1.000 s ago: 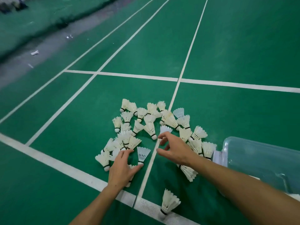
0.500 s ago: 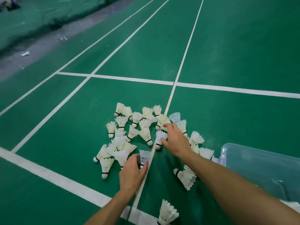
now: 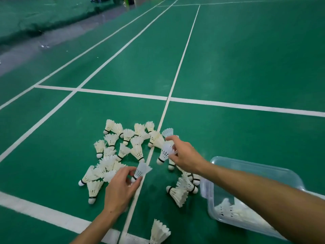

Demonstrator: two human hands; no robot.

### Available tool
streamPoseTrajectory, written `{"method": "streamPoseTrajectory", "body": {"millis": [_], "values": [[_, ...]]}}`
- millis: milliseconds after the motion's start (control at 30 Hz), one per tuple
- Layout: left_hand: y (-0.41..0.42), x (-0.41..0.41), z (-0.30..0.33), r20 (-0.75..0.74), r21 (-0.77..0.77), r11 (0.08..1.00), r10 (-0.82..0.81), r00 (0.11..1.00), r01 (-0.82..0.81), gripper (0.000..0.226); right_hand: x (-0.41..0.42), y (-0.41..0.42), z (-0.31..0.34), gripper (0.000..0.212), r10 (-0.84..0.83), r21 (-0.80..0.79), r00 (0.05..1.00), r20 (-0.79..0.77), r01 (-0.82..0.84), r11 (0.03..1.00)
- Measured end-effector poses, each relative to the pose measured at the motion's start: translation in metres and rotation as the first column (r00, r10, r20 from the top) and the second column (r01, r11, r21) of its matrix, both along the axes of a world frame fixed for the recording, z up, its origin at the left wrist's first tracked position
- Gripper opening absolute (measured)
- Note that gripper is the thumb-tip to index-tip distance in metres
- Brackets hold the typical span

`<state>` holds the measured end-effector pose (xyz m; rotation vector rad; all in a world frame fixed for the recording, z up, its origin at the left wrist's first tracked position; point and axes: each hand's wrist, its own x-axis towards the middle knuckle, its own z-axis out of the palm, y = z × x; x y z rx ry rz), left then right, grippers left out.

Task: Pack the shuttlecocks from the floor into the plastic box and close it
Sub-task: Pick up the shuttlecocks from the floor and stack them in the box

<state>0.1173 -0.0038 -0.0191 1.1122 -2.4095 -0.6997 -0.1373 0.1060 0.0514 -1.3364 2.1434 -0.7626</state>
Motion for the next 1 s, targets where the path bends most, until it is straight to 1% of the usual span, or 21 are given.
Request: {"method": "streamPoseTrajectory", "body": {"millis": [100,200,300,400,533,633,733,867,933,1000], "values": [[0.009,-0.029,0.028,-0.084,-0.028,0.989,-0.144,0.986,0.142,0.032,-0.029,0.059,0.049,0.057,-0.047,-0.053,0.999,0.018,0.048,0.997],[0.034,-0.075,0.060,-0.180,-0.056,0.944,-0.330,0.927,0.326,0.036,-0.056,0.119,0.082,0.056,-0.127,-0.128,0.991,0.039,0.131,0.983],[0.071,-0.125,0.089,-0.212,-0.083,0.881,-0.472,0.856,0.466,0.037,-0.075,0.172,0.095,0.057,-0.232,-0.200,0.971,0.065,0.241,0.950],[0.102,-0.160,0.102,-0.216,-0.094,0.821,-0.569,0.794,0.563,0.036,-0.079,0.210,0.091,0.062,-0.311,-0.254,0.939,0.149,0.340,0.906],[0.122,-0.183,0.100,-0.183,-0.116,0.770,-0.637,0.749,0.627,0.038,-0.088,0.234,0.067,0.067,-0.361,-0.278,0.900,0.244,0.421,0.864],[0.129,-0.189,0.090,-0.154,-0.140,0.749,-0.663,0.733,0.648,0.039,-0.094,0.240,0.049,0.072,-0.328,-0.243,0.902,0.282,0.398,0.885],[0.132,-0.196,0.081,-0.109,-0.151,0.736,-0.675,0.729,0.659,0.037,-0.093,0.236,0.041,0.068,-0.275,-0.215,0.905,0.325,0.354,0.910],[0.135,-0.205,0.075,-0.065,-0.146,0.739,-0.671,0.739,0.658,0.031,-0.099,0.235,0.039,0.065,-0.265,-0.182,0.921,0.287,0.324,0.928],[0.137,-0.208,0.073,-0.064,-0.134,0.738,-0.673,0.737,0.662,0.030,-0.102,0.239,0.039,0.068,-0.253,-0.154,0.928,0.272,0.302,0.941],[0.137,-0.210,0.073,-0.067,-0.108,0.724,-0.689,0.722,0.681,0.030,-0.103,0.241,0.039,0.071,-0.222,-0.133,0.948,0.226,0.256,0.957]]}}
